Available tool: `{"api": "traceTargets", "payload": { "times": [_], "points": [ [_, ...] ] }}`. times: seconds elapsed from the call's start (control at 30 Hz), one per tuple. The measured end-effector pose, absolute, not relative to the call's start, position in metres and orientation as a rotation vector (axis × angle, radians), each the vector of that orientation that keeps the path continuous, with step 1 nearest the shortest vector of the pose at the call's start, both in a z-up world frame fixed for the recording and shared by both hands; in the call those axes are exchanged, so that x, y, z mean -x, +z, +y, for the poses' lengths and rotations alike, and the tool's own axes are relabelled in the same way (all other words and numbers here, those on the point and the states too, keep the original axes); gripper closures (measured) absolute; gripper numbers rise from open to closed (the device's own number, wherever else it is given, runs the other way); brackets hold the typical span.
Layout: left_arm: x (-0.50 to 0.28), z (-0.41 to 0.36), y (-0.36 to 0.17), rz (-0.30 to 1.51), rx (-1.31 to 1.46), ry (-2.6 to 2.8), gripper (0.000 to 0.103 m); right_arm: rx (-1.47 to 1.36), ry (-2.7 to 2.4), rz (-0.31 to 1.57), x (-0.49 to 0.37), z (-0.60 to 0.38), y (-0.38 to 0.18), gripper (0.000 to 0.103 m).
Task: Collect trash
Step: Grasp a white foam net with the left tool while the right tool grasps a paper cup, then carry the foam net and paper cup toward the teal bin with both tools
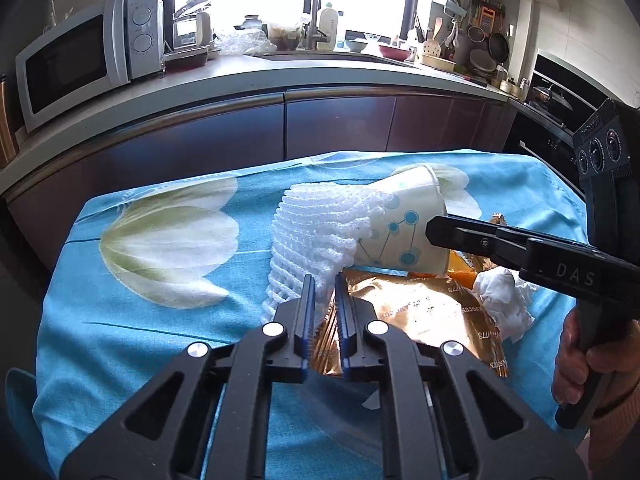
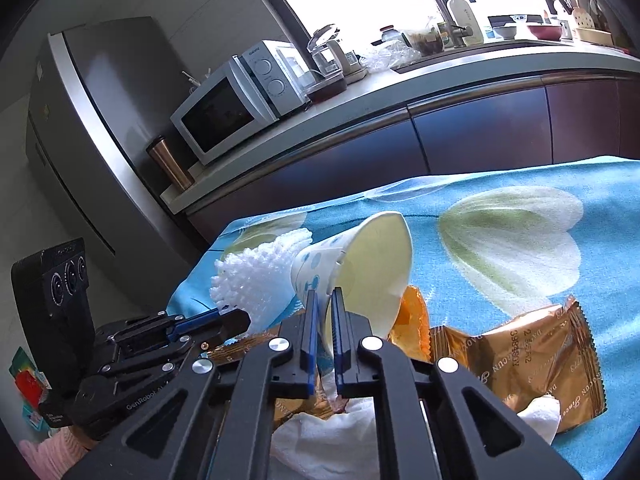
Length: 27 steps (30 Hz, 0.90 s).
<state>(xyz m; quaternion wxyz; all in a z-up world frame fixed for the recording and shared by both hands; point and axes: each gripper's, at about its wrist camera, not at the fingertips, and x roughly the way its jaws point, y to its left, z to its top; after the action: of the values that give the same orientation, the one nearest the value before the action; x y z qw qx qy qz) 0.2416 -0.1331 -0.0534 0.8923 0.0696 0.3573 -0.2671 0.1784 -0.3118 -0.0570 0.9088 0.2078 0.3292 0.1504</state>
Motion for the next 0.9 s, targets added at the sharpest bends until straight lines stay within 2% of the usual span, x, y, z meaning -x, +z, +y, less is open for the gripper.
{"api": "traceTargets", "payload": {
  "times": [0.9],
  "points": [
    [-0.178, -0.023, -0.008, 0.605, -0.017, -0.456, 0.095, -0.395, 0.452, 0.549, -0.144, -0.273, -0.012, 0.101]
  ]
}}
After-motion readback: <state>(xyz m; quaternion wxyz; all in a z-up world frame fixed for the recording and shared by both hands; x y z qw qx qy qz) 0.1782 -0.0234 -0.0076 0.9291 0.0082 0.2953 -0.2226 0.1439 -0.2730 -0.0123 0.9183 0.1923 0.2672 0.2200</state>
